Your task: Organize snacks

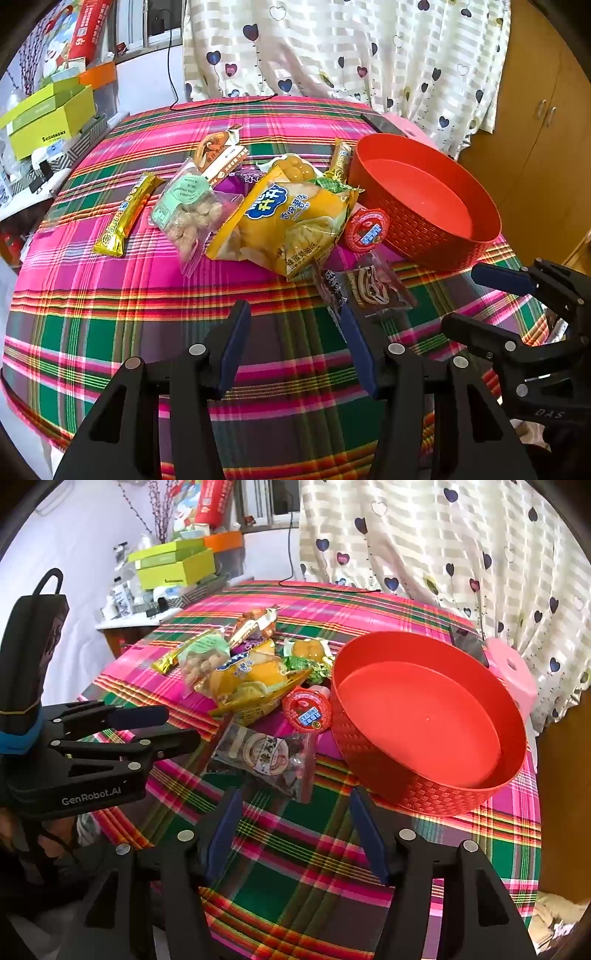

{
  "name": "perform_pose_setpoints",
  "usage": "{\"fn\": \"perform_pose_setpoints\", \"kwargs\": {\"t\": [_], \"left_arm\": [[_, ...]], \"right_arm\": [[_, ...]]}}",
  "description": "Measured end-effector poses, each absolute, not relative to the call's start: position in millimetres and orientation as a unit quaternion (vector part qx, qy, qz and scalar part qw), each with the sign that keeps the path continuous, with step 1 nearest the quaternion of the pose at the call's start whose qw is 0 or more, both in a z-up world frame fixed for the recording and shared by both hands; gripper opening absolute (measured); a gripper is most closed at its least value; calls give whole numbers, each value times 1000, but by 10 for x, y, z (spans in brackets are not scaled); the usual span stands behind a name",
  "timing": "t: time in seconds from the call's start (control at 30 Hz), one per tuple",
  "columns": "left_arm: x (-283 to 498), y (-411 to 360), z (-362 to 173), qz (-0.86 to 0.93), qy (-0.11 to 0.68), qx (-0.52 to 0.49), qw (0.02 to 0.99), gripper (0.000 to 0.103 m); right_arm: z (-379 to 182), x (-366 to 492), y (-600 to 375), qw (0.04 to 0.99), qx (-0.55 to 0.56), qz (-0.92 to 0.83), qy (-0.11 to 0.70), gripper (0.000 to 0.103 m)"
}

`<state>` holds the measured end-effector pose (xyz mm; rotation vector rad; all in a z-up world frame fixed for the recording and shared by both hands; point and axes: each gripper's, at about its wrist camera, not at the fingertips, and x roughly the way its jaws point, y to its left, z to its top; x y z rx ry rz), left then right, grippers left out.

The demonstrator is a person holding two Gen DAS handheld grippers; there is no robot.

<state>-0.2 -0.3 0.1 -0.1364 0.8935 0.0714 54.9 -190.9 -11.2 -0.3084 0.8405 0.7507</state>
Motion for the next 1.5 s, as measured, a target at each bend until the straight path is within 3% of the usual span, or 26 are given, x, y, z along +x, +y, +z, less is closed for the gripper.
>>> {"fn": "perform_pose_setpoints", "kwargs": {"t": [1.5], "left_arm": [[-56, 71, 44, 25, 420, -85, 903, 53]], "right_arm": [[-83, 541, -1876, 832, -147, 362, 393, 61]]}}
